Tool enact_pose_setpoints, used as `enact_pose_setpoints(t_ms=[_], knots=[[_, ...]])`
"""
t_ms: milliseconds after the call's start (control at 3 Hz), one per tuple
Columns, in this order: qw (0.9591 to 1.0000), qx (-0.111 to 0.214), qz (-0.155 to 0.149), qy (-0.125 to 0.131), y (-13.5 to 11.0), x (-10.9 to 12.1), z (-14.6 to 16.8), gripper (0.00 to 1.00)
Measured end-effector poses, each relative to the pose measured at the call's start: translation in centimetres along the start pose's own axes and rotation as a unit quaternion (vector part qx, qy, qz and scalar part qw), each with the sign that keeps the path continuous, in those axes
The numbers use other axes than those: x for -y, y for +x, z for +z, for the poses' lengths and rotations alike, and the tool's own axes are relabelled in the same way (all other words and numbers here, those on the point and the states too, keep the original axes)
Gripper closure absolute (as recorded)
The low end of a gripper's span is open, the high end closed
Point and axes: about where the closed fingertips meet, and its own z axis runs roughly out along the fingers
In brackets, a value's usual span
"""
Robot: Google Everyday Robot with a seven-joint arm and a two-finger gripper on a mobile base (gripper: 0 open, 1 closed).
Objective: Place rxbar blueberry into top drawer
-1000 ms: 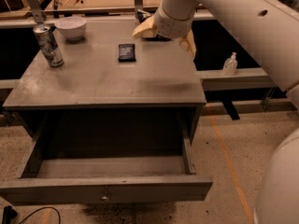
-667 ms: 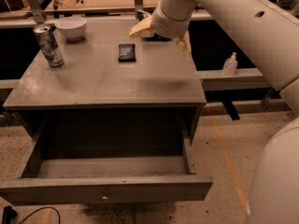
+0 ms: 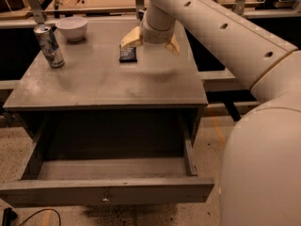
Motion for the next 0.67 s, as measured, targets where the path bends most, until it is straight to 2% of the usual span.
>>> enact_pose_setpoints(t_ms=[333,667], knots=[[0.9995,-0.016,-0.01,-0.025,1.3,0.9,3.0,0.0],[0.9991,-0.029,-0.013,-0.028,2.4,2.8,5.4,0.0]])
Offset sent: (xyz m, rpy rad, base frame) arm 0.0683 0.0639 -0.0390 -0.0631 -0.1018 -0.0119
